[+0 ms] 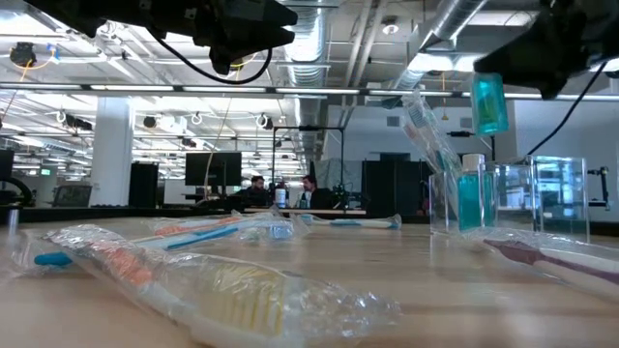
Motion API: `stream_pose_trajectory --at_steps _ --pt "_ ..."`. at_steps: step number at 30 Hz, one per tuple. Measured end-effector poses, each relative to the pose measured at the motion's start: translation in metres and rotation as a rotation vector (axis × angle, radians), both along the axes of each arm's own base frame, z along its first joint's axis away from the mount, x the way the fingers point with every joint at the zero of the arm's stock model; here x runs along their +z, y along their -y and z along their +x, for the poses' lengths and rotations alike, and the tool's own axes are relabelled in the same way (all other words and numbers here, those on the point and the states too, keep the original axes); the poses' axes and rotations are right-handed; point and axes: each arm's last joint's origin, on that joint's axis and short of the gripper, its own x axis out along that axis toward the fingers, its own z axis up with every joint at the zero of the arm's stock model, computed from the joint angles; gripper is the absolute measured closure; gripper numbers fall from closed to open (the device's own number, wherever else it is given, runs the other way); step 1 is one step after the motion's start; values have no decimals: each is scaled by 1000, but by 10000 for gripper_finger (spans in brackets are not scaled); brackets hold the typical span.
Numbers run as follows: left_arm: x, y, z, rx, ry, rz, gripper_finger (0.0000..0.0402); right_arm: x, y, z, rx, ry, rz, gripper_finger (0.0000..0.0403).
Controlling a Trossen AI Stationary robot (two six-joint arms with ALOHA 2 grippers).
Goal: Pick & Place toothbrushing station
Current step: Put the blue mouthwash into the transparent organizer
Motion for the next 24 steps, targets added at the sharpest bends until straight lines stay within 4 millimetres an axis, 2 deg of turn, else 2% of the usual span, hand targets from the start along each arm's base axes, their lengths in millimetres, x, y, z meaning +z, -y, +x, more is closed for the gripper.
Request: stream_pose_trajectory --at_steps 13,24 --pt "0 0 0 0 0 2 259 -23 3 -5 -57 -3 48 322" --pt "0 0 0 0 0 2 259 -28 1 -5 -85 -14 33 322"
